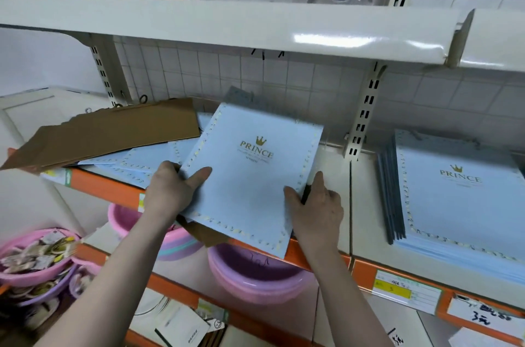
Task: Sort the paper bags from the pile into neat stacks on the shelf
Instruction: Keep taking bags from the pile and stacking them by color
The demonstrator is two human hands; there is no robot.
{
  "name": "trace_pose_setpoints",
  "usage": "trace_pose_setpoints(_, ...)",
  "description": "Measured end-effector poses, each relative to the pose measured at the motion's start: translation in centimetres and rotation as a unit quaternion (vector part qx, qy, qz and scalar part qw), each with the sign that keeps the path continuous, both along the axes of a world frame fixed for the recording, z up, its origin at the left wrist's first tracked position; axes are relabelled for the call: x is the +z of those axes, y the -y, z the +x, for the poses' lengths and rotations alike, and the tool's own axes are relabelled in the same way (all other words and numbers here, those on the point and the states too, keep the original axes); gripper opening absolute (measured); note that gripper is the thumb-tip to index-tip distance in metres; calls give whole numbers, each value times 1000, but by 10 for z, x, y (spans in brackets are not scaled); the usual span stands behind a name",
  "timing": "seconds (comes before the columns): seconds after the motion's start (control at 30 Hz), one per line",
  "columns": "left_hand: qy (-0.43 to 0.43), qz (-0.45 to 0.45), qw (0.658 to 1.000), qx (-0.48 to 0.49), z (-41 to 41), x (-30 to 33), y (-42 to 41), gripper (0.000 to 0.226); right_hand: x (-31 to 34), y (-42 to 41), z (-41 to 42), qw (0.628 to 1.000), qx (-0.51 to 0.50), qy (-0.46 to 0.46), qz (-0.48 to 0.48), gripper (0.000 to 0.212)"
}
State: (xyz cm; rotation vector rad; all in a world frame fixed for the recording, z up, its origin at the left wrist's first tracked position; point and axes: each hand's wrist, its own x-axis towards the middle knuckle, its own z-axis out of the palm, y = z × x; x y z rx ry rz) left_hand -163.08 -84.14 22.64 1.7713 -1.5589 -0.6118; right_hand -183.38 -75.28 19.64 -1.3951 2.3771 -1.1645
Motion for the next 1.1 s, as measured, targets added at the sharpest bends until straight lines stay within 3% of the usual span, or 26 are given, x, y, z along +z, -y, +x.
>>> trace_pose_setpoints(0.07,-26,-4,1000,1,-3,-4,-8,48,4,-5,8,1000,8,-11,-10,62)
trace_pose_setpoints(0.27,-98,1,995,-31,2,-6,-28,41,8,-22,18,992,38,107,-51,77)
trace_pose_setpoints(0.4,-88,56,990,-96,7,3,-51,46,13,-43,17,984,45,141,-99,74)
trace_pose_setpoints(0.63,-141,29,978,-154,1,17,-70,49,27,-83,2,985,65,105,-116,72)
trace_pose_setpoints(0.77,-157,-27,974,-159,-15,28,-89,63,27,-95,-2,995,33,30,-95,44)
trace_pose_setpoints(0.93,-186,-37,970,-151,-41,30,-104,69,32,-112,-11,997,-3,-20,-72,49)
trace_pose_setpoints(1.1,-219,-41,963,-150,-92,40,-117,66,41,-132,-49,995,-15,-47,-82,30)
